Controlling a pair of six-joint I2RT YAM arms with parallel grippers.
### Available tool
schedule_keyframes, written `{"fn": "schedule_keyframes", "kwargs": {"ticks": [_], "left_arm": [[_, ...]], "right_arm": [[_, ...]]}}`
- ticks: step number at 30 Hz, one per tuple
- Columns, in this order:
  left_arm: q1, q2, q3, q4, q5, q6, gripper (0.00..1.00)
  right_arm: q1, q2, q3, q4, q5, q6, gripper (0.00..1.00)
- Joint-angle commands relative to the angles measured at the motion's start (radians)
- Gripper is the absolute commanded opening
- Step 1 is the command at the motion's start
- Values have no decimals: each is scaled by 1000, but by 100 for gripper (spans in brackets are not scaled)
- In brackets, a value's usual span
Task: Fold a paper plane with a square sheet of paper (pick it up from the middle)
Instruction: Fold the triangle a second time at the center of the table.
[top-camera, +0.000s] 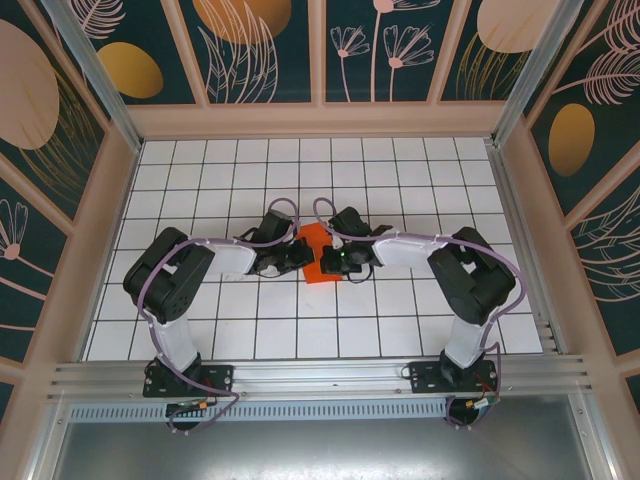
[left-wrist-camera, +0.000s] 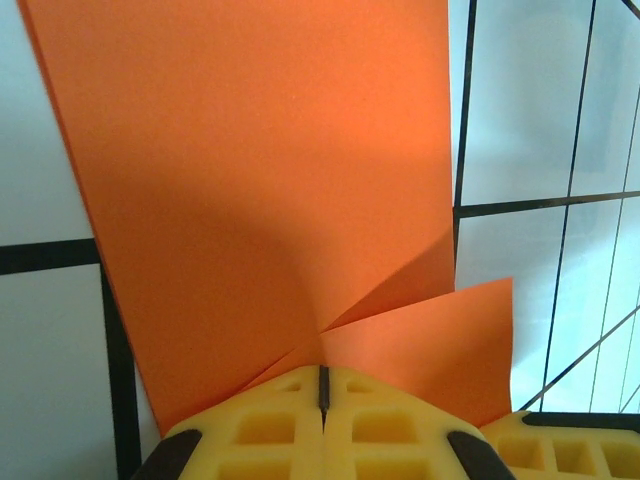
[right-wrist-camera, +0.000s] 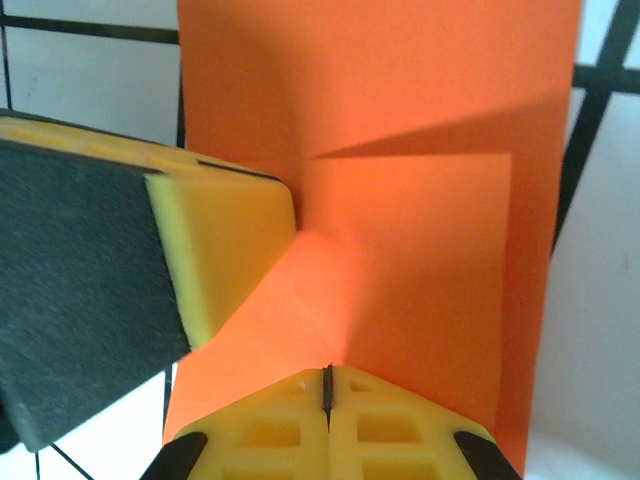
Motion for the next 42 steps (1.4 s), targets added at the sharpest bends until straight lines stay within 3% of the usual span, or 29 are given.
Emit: {"fn": "schedule_keyframes", "kwargs": {"ticks": [1, 17, 42], "left_arm": [[-9, 43, -39, -87, -61, -12, 0], [-9, 53, -50, -124, -106, -21, 0], [-8, 64, -58, -172, -169, -40, 0]], "right_arm": [[9, 33, 42, -30, 19, 5, 0], [4, 61, 48, -122, 47, -95, 0], [-56, -88, -188, -156, 40, -170, 0]]}}
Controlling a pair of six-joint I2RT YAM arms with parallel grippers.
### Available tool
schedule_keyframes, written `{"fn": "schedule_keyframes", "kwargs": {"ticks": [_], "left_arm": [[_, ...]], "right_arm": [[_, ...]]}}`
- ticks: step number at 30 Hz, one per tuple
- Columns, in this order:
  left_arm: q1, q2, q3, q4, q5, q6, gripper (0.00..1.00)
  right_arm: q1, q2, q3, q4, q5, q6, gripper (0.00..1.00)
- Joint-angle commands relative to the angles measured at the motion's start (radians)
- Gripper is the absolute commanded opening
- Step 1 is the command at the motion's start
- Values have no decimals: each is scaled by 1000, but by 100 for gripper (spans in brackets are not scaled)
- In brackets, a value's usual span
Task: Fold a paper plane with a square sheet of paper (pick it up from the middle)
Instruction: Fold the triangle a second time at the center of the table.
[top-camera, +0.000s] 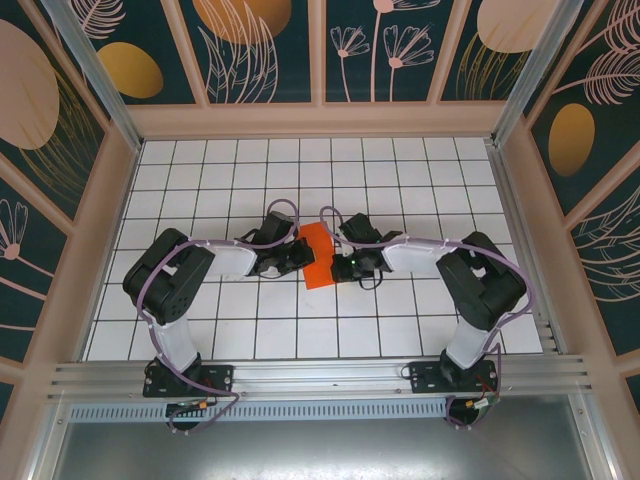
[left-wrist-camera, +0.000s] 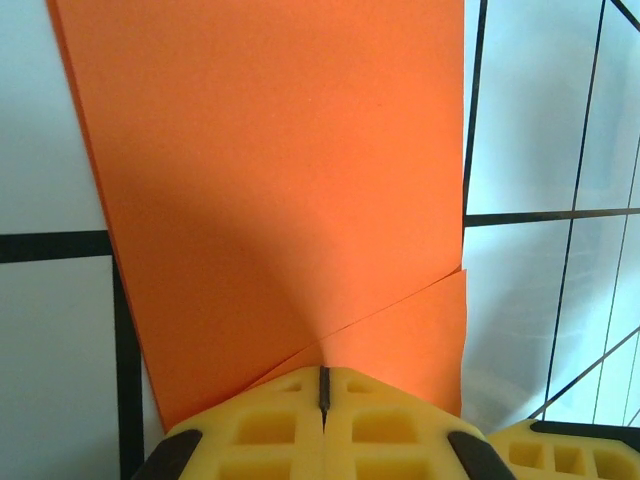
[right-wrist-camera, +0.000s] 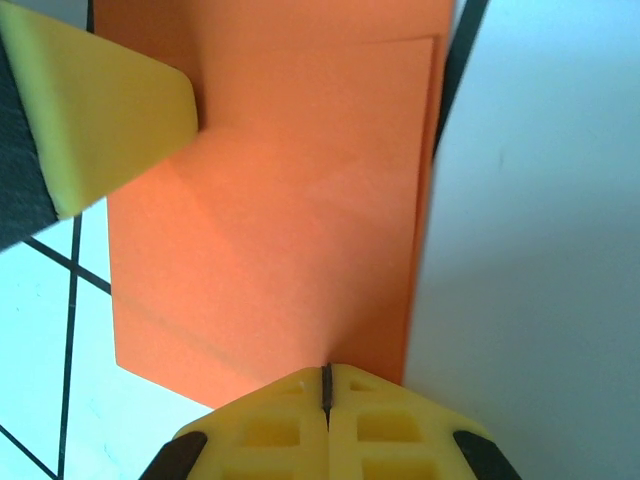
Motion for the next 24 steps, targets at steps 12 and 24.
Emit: {"fn": "schedule_keyframes", "kwargs": {"ticks": [12, 24], "left_arm": [[0, 47, -49, -147, -98, 12, 0], [0, 45, -30, -129, -66, 28, 0]], "right_arm": [[-55, -189, -90, -76, -62, 1, 0], [-51, -31, -3, 98, -161, 65, 0]]}}
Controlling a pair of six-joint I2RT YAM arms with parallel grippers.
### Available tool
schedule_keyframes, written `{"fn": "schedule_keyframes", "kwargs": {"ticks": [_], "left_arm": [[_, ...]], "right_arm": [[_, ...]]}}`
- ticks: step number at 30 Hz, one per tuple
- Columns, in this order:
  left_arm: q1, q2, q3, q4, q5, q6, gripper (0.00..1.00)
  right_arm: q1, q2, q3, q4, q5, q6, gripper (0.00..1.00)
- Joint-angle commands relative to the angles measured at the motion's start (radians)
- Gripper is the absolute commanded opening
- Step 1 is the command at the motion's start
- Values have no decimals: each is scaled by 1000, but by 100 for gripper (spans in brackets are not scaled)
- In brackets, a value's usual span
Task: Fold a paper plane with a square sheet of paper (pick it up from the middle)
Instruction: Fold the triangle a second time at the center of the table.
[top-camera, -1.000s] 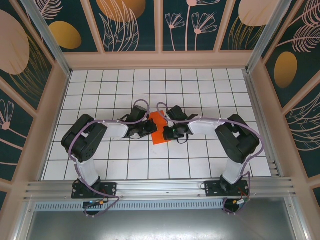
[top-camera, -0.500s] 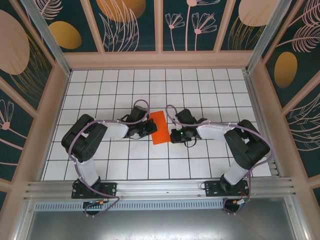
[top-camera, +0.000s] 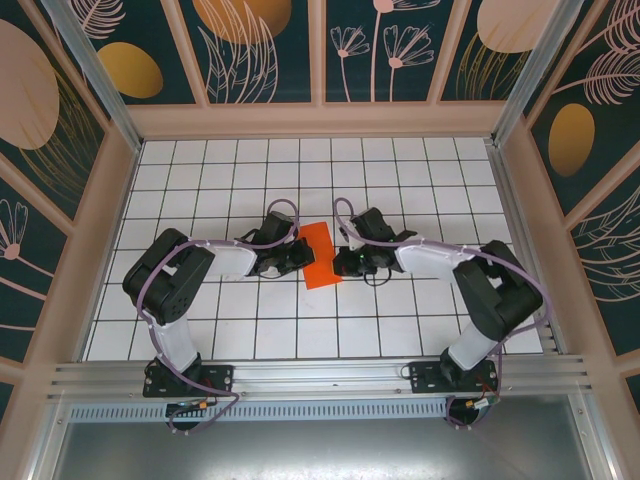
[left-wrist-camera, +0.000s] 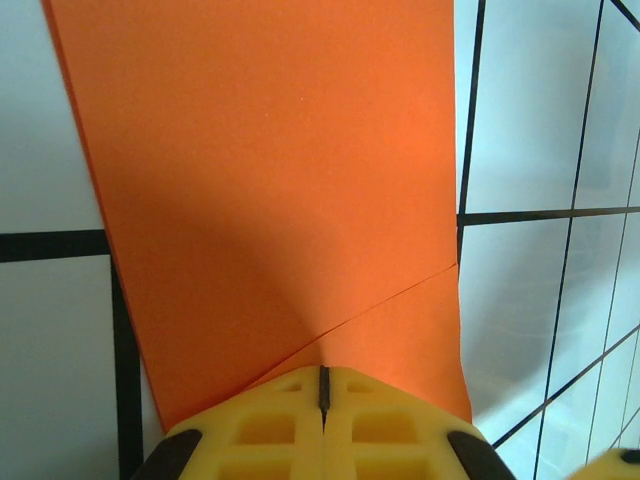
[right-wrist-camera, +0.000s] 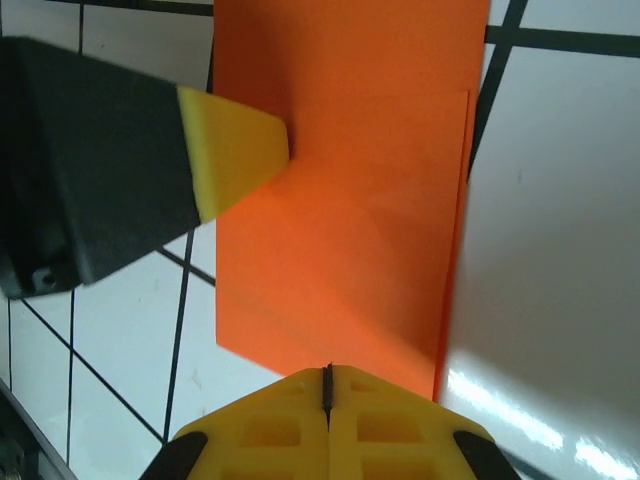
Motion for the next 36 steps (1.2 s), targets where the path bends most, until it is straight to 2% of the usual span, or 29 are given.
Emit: {"fn": "schedule_keyframes", "kwargs": {"ticks": [1, 9, 13, 16, 27, 30, 36], "left_arm": [[0, 44, -26, -130, -66, 34, 0], [-2, -4, 46, -107, -34, 77, 0], [-9, -58, 37, -18, 0, 32, 12], [-30, -69, 25, 24, 6, 5, 15], [-91, 39, 37, 55, 38, 0, 16], [-90, 61, 44, 23, 20, 9, 18], [-73, 55, 46, -88, -99, 40, 17]], "right_arm": [[0, 48, 24, 28, -27, 6, 0], [-8, 93, -28, -2, 26, -30, 0], [-8, 109, -47, 5, 28, -15, 0], [-8, 111, -50, 9, 32, -7, 0], [-8, 123, -50, 5, 31, -9, 0], [-8, 125, -61, 4, 35, -8, 0], [-11, 122, -102, -20, 52, -31, 0]]}}
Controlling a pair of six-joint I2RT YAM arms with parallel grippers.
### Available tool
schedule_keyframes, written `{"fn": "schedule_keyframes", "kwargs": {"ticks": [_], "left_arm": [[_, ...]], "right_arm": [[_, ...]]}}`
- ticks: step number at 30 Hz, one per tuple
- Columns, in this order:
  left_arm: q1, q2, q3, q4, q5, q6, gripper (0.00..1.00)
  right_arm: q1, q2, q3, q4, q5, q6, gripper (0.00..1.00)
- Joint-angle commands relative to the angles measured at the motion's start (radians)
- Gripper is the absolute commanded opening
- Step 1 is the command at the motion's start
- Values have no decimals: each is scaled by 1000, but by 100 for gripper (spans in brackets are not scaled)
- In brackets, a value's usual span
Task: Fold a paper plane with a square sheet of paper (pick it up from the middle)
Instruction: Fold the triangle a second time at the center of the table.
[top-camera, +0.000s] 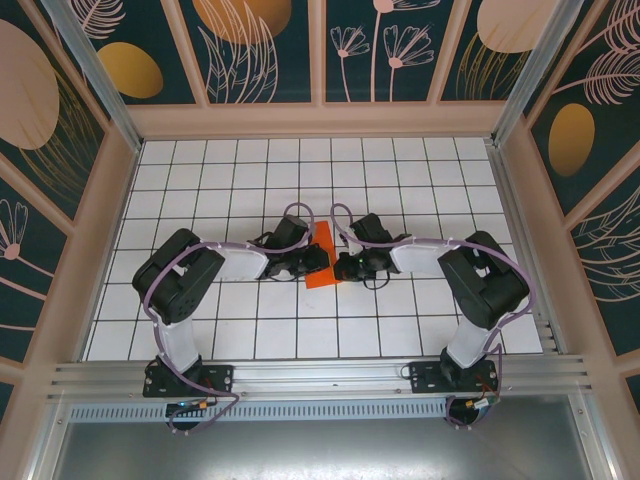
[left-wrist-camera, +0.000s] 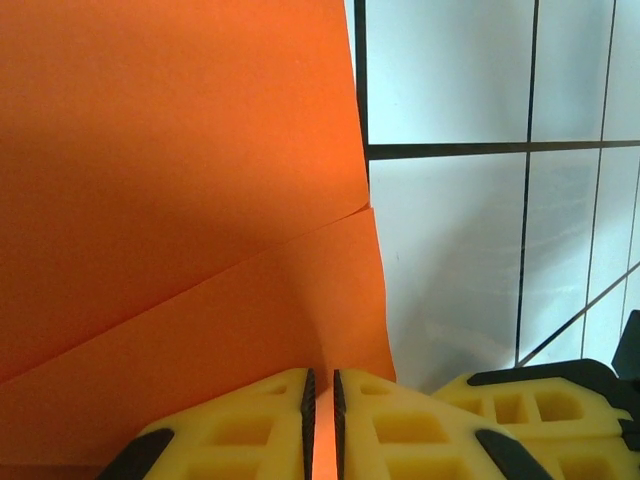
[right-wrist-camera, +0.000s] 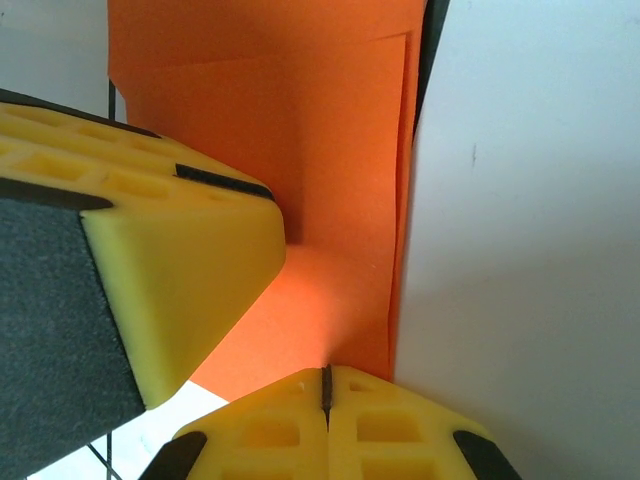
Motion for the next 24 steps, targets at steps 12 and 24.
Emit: {"fn": "schedule_keyframes", "kwargs": {"ticks": [12, 24], "left_arm": [[186, -24, 14, -253, -171, 135, 20], [231, -229, 36, -289, -287, 101, 51]], "right_arm": [[-14, 15, -133, -74, 44, -7, 0], [84, -60, -55, 43, -94, 256, 0]]}}
